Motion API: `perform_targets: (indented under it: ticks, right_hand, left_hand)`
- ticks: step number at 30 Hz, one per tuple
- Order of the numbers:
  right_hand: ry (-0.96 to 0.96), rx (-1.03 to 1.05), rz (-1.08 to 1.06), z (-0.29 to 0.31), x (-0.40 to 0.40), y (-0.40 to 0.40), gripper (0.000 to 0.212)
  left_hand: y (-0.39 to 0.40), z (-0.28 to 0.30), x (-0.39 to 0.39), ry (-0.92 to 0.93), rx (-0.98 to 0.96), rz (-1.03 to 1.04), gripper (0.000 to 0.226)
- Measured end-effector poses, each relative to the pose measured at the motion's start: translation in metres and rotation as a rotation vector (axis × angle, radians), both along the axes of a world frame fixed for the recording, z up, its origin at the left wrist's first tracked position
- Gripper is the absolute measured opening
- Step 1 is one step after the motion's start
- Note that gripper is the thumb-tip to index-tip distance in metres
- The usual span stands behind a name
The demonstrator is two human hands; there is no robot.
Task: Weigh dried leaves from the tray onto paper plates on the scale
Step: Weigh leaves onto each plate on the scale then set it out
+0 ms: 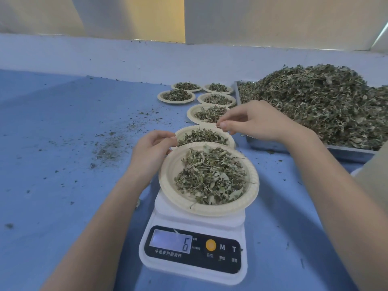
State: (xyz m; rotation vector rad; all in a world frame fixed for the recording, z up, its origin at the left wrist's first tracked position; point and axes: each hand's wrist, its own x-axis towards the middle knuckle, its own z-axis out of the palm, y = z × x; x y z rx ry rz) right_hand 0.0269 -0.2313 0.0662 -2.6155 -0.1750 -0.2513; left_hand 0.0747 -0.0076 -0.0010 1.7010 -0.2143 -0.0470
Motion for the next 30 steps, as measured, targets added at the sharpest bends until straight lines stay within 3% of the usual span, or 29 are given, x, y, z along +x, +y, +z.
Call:
perform_targets:
  ticks: [7,13,16,19,21,23,26,30]
  right_hand:
    - [-0.047,0.138,-0.004,0.003,-0.001,-0.004,0.014]
    - [-0.01,0.079,-0.023,0.005,-0.002,-0.003,0.012]
    - [0.085,-0.016,-0.094,0.007,-0.005,-0.002,0.018]
    - [0.302,-0.119,-0.237,0.012,-0.014,0.001,0.04]
    - [0.531,-0.073,-0.297,0.014,-0.023,0.004,0.054]
    - [0.7,-0.008,-0.295,0.011,-0.033,0.009,0.054]
    - [0.725,0.017,-0.232,0.002,-0.045,0.016,0.058]
    - [0.599,0.041,-0.252,0.003,-0.05,0.023,0.052]
  left_hand:
    - [0.0,0.0,-0.002,-0.015,0.01,-0.017,0.009]
    - [0.0,-0.001,-0.002,-0.031,0.029,-0.036,0.01]
    - [0.003,-0.002,-0.002,-0.058,0.093,-0.048,0.011]
    - [0.008,-0.001,-0.003,-0.15,0.328,0.001,0.018]
    - [0.012,0.0,-0.007,-0.14,0.373,-0.019,0.024]
    - [0.019,0.0,-0.013,-0.117,0.386,-0.034,0.025]
    - [0.028,-0.003,-0.019,-0.101,0.378,-0.03,0.021]
    - [0.031,0.0,-0.025,-0.031,0.309,-0.057,0.014]
